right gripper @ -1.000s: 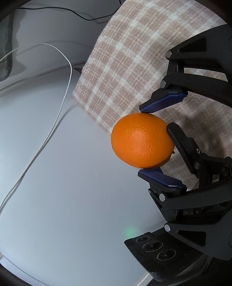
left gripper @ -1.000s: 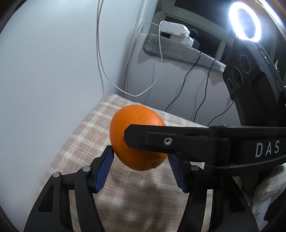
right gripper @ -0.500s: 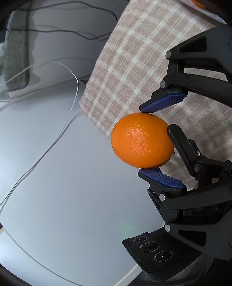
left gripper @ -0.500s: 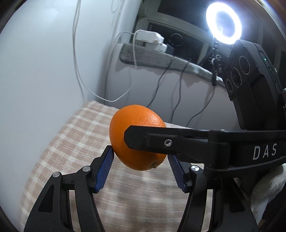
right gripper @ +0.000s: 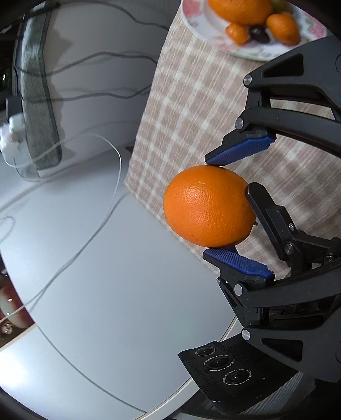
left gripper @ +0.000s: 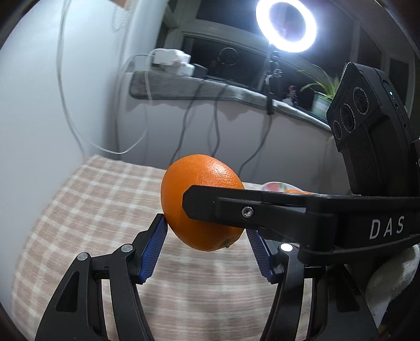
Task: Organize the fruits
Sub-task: 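Carry the large orange with the right tool to the plate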
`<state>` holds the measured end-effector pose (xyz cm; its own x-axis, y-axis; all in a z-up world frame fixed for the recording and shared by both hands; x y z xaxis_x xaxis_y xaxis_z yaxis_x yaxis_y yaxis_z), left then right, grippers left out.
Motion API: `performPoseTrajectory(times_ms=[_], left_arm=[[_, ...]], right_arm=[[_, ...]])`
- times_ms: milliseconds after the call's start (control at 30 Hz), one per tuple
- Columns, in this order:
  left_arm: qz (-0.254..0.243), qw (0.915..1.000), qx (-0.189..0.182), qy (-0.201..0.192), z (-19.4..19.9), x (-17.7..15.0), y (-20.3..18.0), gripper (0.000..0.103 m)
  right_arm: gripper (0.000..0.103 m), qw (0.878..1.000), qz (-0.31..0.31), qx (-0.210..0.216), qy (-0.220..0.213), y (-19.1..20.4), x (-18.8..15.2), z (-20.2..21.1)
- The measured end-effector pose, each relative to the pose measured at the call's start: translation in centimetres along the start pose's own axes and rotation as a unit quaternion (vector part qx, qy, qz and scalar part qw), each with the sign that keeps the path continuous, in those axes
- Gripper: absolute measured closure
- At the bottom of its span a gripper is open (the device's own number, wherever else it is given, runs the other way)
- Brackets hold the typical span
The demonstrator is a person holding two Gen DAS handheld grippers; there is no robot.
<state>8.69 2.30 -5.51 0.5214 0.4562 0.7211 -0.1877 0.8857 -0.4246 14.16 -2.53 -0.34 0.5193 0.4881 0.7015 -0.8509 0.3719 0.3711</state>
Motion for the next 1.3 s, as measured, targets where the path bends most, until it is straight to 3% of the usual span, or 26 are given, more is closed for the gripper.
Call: performPoseTrajectory(times_ms=[667,1300], left_arm=[[-0.064,0.9933,-0.076,0.058,-3.9,-3.8,-11.0,0.041],[-0.111,0.9836,-0.099,0.102,-7.5,-6.4,-17.0,0.041]], right_arm=[[0.035,0.995,-0.059,-0.077,-0.038,-7.2,-6.3,10.9],[0.035,0.987,-0.097,-0.115,-0.052,-12.4,-10.2,15.9]])
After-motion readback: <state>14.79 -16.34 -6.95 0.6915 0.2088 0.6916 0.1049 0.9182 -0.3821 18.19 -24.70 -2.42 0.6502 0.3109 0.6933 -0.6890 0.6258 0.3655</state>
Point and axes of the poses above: each gripper's, at about its wrist camera, not at the fingertips, and z roughly against the way its jaws point, y to its left, x to its top, the point moved 5 cm from there along -z, roughly the way its jaws point, and after that the axes turned 14 degrees about z, right-handed, at the moved point
